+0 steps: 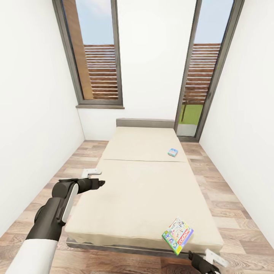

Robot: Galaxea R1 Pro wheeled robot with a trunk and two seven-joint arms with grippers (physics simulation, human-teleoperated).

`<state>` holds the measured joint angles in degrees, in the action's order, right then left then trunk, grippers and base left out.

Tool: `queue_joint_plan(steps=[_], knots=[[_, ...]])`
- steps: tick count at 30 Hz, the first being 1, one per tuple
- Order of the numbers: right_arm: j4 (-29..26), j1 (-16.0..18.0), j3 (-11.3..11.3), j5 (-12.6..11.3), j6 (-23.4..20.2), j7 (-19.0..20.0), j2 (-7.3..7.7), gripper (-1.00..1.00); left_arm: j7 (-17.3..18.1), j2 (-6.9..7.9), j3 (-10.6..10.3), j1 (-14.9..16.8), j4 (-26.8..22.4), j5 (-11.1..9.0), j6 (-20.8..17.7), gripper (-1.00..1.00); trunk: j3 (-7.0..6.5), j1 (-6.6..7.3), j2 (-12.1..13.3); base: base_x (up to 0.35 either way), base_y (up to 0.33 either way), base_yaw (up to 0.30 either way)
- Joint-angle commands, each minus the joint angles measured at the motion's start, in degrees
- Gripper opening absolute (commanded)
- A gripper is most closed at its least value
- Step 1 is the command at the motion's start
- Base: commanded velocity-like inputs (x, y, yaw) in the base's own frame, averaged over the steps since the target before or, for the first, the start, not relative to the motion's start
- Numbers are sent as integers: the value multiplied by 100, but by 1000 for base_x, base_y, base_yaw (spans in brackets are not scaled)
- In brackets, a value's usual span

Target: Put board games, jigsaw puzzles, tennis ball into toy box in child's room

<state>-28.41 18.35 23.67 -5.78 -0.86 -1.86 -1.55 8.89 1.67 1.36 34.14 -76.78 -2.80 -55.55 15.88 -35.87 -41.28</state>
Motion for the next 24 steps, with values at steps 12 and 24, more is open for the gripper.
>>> queue_joint_plan(steps=[12, 24], knots=[[60, 2, 432, -531, -79, 2286, 22, 100, -1, 8, 13, 5, -4, -27, -27, 100, 224, -265, -490, 0, 0, 0], [63, 2, 1101, -617, -87, 3232, 65, 100, -1, 14, 13, 5, -4, -27, -30, 100, 440, -529, -971, 0, 0, 0]])
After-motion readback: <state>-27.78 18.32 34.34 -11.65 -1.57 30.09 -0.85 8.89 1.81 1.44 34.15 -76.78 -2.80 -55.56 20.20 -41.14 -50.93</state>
